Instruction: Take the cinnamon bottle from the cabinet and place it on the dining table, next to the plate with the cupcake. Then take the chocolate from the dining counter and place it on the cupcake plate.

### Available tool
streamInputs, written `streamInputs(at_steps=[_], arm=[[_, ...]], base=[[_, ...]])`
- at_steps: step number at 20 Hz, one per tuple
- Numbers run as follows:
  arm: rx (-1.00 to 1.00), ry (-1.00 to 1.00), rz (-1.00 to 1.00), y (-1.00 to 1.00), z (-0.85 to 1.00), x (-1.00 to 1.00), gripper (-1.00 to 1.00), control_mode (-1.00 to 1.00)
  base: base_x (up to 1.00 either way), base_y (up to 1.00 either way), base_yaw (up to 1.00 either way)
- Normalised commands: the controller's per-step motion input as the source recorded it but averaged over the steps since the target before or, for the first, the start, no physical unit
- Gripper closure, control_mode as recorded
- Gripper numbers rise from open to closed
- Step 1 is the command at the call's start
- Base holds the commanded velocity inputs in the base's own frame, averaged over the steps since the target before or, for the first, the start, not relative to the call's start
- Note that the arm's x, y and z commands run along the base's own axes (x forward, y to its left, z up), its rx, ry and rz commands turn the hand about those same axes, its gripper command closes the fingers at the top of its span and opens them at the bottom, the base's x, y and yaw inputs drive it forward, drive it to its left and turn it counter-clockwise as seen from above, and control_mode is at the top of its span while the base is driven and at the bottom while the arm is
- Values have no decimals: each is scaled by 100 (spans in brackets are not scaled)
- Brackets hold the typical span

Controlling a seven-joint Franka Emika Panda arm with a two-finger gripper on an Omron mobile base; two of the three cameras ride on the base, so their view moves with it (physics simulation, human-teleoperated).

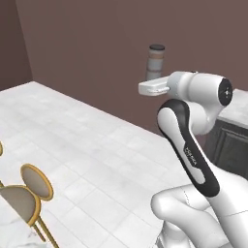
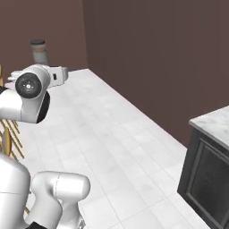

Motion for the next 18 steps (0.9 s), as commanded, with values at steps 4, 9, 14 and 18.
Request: streamInputs(at_steps=[4,9,14,18], arm=[[0,0,0,0,0,0,100,100],[0,0,0,0,0,0,100,100],[0,0,0,0,0,0,100,100],[0,0,0,0,0,0,100,100]], base=[[83,-12,7],[89,3,1],[90,10,6],[79,4,33]])
